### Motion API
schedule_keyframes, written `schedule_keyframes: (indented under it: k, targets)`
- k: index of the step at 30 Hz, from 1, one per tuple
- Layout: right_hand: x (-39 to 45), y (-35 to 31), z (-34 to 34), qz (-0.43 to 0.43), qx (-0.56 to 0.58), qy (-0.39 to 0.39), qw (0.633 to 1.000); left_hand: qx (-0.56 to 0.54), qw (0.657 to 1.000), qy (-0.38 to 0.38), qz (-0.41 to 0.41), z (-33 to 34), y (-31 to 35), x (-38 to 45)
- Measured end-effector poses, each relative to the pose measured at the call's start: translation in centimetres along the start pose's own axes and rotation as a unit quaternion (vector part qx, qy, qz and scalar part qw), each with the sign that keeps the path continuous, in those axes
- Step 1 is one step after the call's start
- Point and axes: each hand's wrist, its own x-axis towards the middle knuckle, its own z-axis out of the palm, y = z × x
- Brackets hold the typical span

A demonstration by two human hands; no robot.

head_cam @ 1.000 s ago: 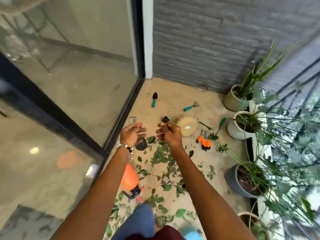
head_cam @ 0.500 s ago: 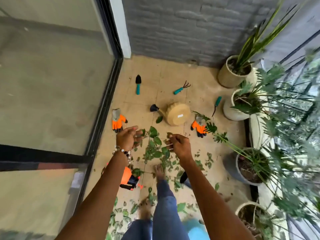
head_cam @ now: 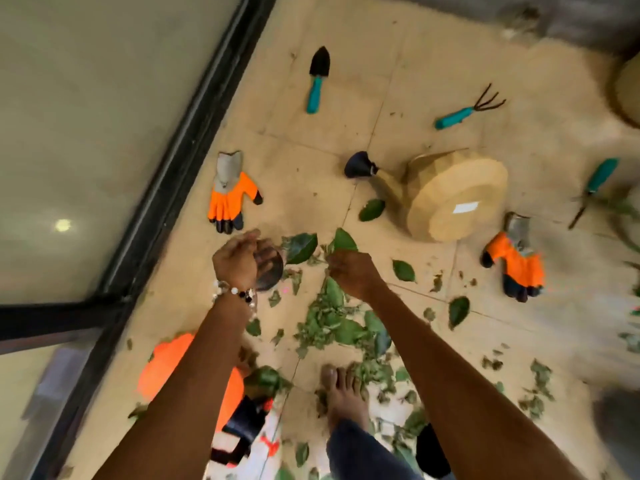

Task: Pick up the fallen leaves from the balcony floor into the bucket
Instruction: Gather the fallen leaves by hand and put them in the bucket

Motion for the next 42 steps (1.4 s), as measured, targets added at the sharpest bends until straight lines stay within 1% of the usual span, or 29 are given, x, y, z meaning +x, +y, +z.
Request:
schedule_keyframes:
  k: [1, 3, 4, 5, 7, 9, 11, 13, 14, 16, 19, 20, 22, 23, 24, 26, 27, 29, 31, 32, 33, 34, 35, 36, 38, 39, 40, 41, 42]
  targets:
    - [3.1, 1.2, 1.7, -0.027, -0.034, -0.012, 0.999, 0.007, 1.0, -0.016, 0.005, -0.9, -0.9, 2.2]
    - [8.4, 3.0, 4.4, -0.062, -0.091, -0.024, 0.994, -0.007, 1.0, 0.002, 0.022, -2.0, -2.3, 6.7]
    - [10.7, 3.5, 5.5, -0.084, -0.12, -0.017, 0.989, -0.006, 1.0, 0.017, 0.025, -2.8, -3.0, 9.0]
    - [12.5, 3.7, 6.2, -0.112, -0.145, -0.006, 0.983, -0.003, 0.999, 0.016, 0.031, -2.9, -3.2, 10.4]
    - [16.0, 3.7, 7.8, -0.165, -0.193, 0.003, 0.967, 0.042, 0.997, 0.034, 0.058, -3.4, -3.4, 13.8]
    - [18.5, 3.7, 9.0, -0.212, -0.257, -0.004, 0.943, 0.071, 0.994, 0.048, 0.07, -3.9, -3.3, 17.0]
    - [19.7, 3.8, 10.2, -0.243, -0.339, -0.008, 0.909, 0.076, 0.993, 0.061, 0.068, -3.9, -3.3, 18.9]
    - [20.0, 4.1, 11.5, -0.259, -0.41, -0.012, 0.875, 0.088, 0.993, 0.037, 0.07, -3.6, -3.9, 19.5]
    - [19.8, 4.5, 11.9, -0.258, -0.423, -0.01, 0.868, 0.1, 0.992, 0.026, 0.076, -3.2, -4.1, 19.5]
    - [19.0, 5.2, 12.4, -0.265, -0.422, 0.014, 0.867, 0.118, 0.988, 0.03, 0.099, -2.6, -4.2, 19.3]
    - [17.3, 6.0, 12.1, -0.276, -0.433, 0.043, 0.857, 0.082, 0.989, 0.039, 0.12, -2.4, -2.9, 18.9]
    - [17.1, 6.4, 11.8, -0.268, -0.421, 0.043, 0.866, 0.068, 0.99, 0.036, 0.12, -2.3, -2.5, 18.5]
    - [16.7, 6.9, 11.1, -0.227, -0.331, 0.062, 0.914, 0.056, 0.992, 0.021, 0.108, -2.1, -2.6, 17.7]
    - [16.5, 7.0, 10.5, -0.208, -0.268, 0.094, 0.936, 0.063, 0.993, 0.01, 0.098, -1.9, -3.1, 17.4]
    - [16.4, 6.9, 9.7, -0.201, -0.205, 0.142, 0.947, 0.077, 0.993, -0.001, 0.089, -1.5, -3.7, 17.2]
    - [16.0, 6.5, 7.8, -0.187, -0.089, 0.237, 0.949, 0.108, 0.992, -0.02, 0.067, -0.4, -5.1, 17.1]
    - [15.9, 6.4, 7.0, -0.177, -0.027, 0.266, 0.947, 0.133, 0.989, -0.031, 0.057, 0.2, -5.7, 17.1]
    - [15.6, 6.0, 5.8, -0.156, 0.095, 0.287, 0.94, 0.205, 0.976, -0.06, 0.029, 1.5, -7.0, 16.6]
    - [15.3, 6.0, 5.3, -0.14, 0.19, 0.294, 0.926, 0.256, 0.961, -0.1, -0.029, 2.8, -8.4, 16.1]
    - [15.0, 5.9, 5.4, -0.137, 0.201, 0.303, 0.921, 0.256, 0.957, -0.12, -0.068, 3.3, -9.1, 16.0]
    - [14.7, 5.9, 5.5, -0.148, 0.178, 0.312, 0.922, 0.231, 0.958, -0.136, -0.104, 3.8, -9.9, 15.9]
    - [14.2, 6.0, 5.6, -0.167, 0.12, 0.316, 0.926, 0.184, 0.964, -0.14, -0.131, 4.4, -10.7, 16.0]
    - [13.6, 6.0, 5.7, -0.195, 0.053, 0.299, 0.933, 0.132, 0.972, -0.13, -0.144, 4.8, -11.4, 16.0]
    - [13.2, 6.1, 5.8, -0.22, -0.003, 0.263, 0.939, 0.091, 0.98, -0.107, -0.143, 5.2, -11.9, 16.0]
    - [12.9, 6.6, 5.7, -0.257, -0.053, 0.159, 0.952, 0.056, 0.99, -0.049, -0.117, 5.5, -12.6, 16.7]
    - [12.8, 6.9, 5.5, -0.282, -0.059, 0.114, 0.951, 0.058, 0.993, -0.025, -0.098, 5.4, -12.8, 17.3]
    - [12.7, 7.1, 5.4, -0.311, -0.055, 0.085, 0.945, 0.061, 0.995, -0.009, -0.083, 5.3, -12.8, 17.7]
    - [12.7, 7.4, 5.2, -0.325, -0.022, 0.067, 0.943, 0.062, 0.995, 0.004, -0.072, 5.2, -12.8, 18.2]
    - [12.7, 7.3, 4.9, -0.316, 0.043, 0.06, 0.946, 0.054, 0.996, 0.013, -0.066, 5.1, -12.8, 18.6]
